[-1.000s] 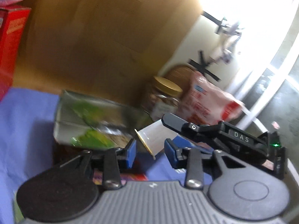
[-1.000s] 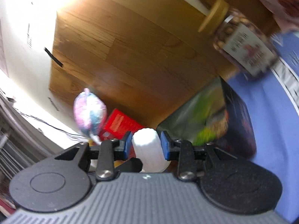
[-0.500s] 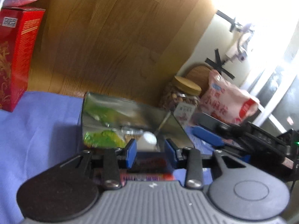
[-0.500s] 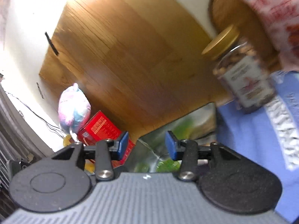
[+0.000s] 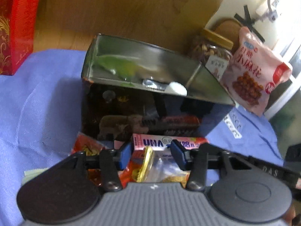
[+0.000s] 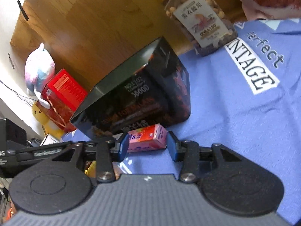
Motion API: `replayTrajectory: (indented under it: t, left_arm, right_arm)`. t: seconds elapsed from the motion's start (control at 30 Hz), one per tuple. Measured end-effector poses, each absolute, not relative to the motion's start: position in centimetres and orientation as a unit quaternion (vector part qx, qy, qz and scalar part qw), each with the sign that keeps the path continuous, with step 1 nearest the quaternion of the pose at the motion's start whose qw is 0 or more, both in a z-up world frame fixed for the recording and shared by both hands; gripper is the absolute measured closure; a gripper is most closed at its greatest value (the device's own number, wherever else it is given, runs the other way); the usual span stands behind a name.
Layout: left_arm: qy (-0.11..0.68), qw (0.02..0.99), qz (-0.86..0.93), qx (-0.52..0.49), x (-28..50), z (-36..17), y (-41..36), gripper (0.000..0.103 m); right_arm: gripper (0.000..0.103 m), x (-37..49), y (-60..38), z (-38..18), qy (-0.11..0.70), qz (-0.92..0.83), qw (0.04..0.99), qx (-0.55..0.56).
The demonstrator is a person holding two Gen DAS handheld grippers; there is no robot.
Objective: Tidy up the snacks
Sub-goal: 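Grasp the pink UHA candy box with the left gripper, then carry the pink candy box into the black tin and open the left gripper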
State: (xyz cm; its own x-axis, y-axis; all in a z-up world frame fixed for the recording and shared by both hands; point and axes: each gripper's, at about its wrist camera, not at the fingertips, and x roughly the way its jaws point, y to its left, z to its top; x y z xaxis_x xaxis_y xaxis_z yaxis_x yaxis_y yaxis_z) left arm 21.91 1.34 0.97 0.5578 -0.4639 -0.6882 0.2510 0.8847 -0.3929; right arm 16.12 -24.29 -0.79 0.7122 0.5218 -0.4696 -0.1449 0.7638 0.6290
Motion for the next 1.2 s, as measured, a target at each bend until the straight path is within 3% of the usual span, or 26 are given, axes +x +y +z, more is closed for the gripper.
replayTrajectory:
  t: [0.37, 0.63, 0.73, 0.9, 1.2]
  left_arm:
    - [0.405, 0.854, -0.315, -0.089, 17.3, 3.6, -6.2, 0.057]
    - [0.414, 0.825, -0.381, -0.045, 12.3, 2.6, -10.7, 0.054]
    - [0.412, 0.83, -0.373, -0.055, 12.4, 3.3, -10.2, 0.054]
    - [0.405, 0.841, -0.347, -0.087, 12.8, 4.6, -7.5, 0.049]
    - [0.447, 0.819, -0.347, -0.091, 14.2, 2.7, -9.5, 0.046]
  right_arm:
    - [0.056, 6.8, -28.9, 2.4, 0.284, 0.112, 0.922, 0.238]
    - [0.055, -2.3, -29.8, 2.2, 0.266, 0.064, 0.944, 0.185]
    - [0.054, -3.0, -30.3, 1.2, 0.268, 0.05, 0.945, 0.182]
    - [0.042, -3.5, -29.9, 1.1, 0.261, 0.045, 0.954, 0.144]
    - [0.041, -2.4, -29.5, 0.8, 0.255, 0.041, 0.96, 0.105]
